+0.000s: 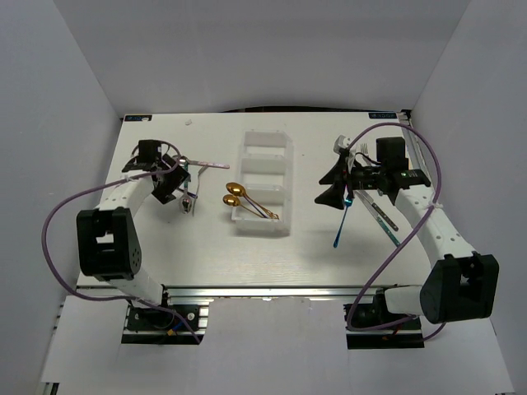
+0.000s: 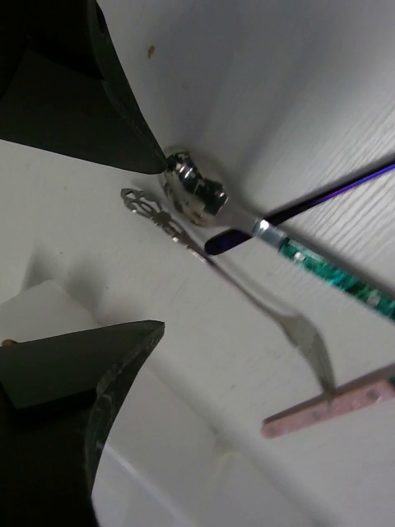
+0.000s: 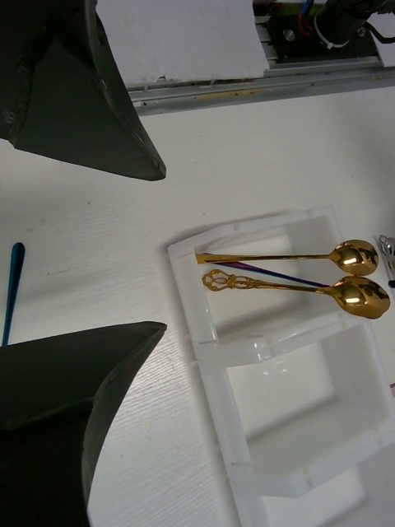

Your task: Sort the eating utensils into containers

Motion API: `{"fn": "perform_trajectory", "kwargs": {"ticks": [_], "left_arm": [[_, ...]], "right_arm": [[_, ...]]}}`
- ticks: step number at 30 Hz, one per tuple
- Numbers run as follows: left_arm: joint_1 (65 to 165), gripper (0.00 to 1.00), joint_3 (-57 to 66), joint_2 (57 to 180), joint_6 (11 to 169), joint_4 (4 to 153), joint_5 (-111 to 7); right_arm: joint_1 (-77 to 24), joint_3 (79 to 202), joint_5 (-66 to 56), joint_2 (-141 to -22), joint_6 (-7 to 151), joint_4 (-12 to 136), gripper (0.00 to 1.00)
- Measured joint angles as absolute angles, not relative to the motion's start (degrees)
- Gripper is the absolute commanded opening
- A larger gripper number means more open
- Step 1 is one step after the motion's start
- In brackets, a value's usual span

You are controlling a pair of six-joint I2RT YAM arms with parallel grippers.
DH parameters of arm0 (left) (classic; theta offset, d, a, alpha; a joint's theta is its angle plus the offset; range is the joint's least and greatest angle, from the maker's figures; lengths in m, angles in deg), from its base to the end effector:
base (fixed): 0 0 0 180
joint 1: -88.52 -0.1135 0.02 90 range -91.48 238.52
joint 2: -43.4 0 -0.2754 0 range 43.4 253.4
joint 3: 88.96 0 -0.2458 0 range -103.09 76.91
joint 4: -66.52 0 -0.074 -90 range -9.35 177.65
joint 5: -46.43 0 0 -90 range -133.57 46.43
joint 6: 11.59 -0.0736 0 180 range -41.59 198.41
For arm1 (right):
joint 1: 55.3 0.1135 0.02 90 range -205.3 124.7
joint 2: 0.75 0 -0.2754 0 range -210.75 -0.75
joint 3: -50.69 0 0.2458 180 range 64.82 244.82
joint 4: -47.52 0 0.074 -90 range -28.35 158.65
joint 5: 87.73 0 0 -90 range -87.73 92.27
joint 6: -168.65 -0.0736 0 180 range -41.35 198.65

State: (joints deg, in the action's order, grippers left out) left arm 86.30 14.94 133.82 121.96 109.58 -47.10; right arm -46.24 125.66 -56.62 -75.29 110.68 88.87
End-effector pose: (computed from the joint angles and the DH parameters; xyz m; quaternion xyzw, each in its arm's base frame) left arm 0.3396 0.0086 0.2039 -0.3651 0.8872 -0.1267 0.2522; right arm 0.2637 0.1059 0.3074 -0.4692 0.6701 0.3662 0.4435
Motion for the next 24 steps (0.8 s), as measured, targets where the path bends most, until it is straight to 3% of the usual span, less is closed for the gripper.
{"fn": "perform_trajectory", "kwargs": {"ticks": [19, 24], "left_arm": [[82.6, 0.67, -4.8, 157.0, 126.8, 118.0, -31.3], [81.9, 0.57, -9.8, 161.0, 126.3, 119.2, -29.4]], "right_arm": [[-46.2, 124.0, -56.6, -73.1, 111.7, 88.5, 0.76], [-46.2, 123.9, -56.5, -73.1, 111.8, 88.5, 0.76]]}}
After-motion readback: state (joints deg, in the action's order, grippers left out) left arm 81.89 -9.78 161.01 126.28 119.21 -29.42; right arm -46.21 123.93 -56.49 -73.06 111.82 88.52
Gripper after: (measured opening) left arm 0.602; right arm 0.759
